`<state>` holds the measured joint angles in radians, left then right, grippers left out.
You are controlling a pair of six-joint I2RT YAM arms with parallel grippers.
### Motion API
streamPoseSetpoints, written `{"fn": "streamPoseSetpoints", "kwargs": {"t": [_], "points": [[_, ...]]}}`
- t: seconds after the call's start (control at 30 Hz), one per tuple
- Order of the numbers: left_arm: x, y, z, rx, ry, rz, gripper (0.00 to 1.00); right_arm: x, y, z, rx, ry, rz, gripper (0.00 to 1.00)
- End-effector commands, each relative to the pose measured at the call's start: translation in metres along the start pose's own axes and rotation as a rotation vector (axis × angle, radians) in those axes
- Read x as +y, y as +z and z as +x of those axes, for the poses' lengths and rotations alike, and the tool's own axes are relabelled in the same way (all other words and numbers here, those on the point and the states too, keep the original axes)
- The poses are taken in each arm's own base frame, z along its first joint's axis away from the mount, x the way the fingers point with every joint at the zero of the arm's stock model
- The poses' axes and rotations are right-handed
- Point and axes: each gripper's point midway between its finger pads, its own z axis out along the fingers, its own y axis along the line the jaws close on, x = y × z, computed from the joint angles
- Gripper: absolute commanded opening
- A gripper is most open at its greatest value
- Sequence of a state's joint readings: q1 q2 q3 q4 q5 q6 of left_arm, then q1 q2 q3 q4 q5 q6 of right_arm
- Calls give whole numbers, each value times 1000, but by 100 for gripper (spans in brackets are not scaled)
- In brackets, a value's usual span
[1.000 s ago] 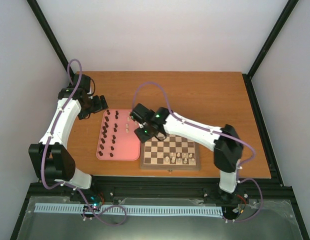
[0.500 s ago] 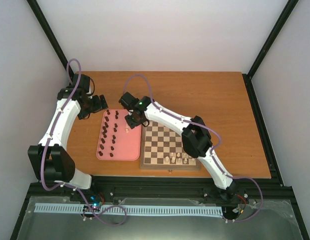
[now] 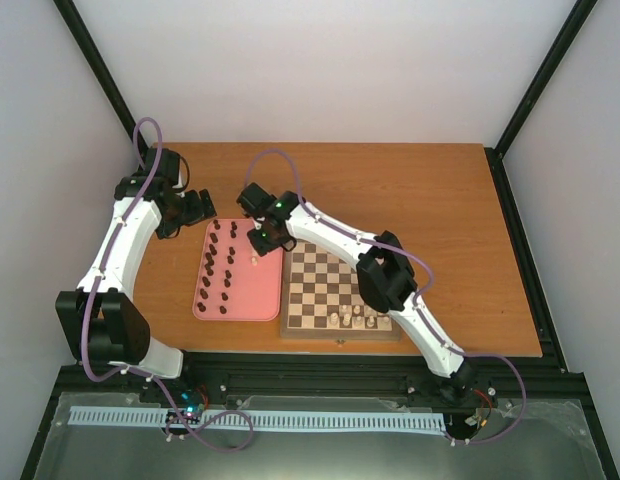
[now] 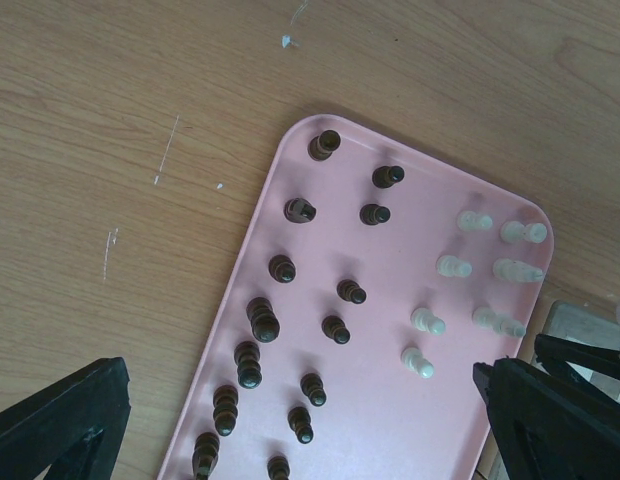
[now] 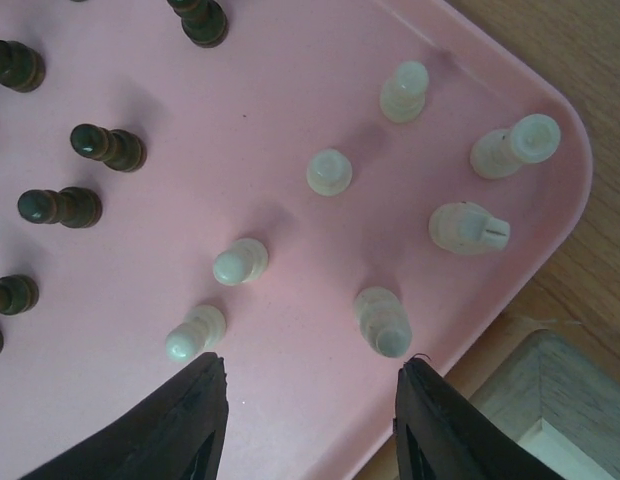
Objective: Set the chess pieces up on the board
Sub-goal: Pick up the chess piece from the storage box.
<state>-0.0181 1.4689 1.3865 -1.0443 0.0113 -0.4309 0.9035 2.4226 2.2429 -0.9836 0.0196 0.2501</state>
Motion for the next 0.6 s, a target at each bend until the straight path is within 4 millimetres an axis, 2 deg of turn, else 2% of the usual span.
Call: {"fn": "streamPoseSetpoints", "kwargs": {"t": [0.0, 0.43, 0.57], "points": [[-4, -4, -4, -19, -2, 14, 100, -5, 10, -4, 0, 4, 4, 46], [-3, 4, -5, -4, 0, 0, 100, -23, 26, -4, 20, 20, 17, 44], [-3, 7, -5, 5, -1, -3, 100, -23, 28, -6, 17, 19, 2, 40]]}}
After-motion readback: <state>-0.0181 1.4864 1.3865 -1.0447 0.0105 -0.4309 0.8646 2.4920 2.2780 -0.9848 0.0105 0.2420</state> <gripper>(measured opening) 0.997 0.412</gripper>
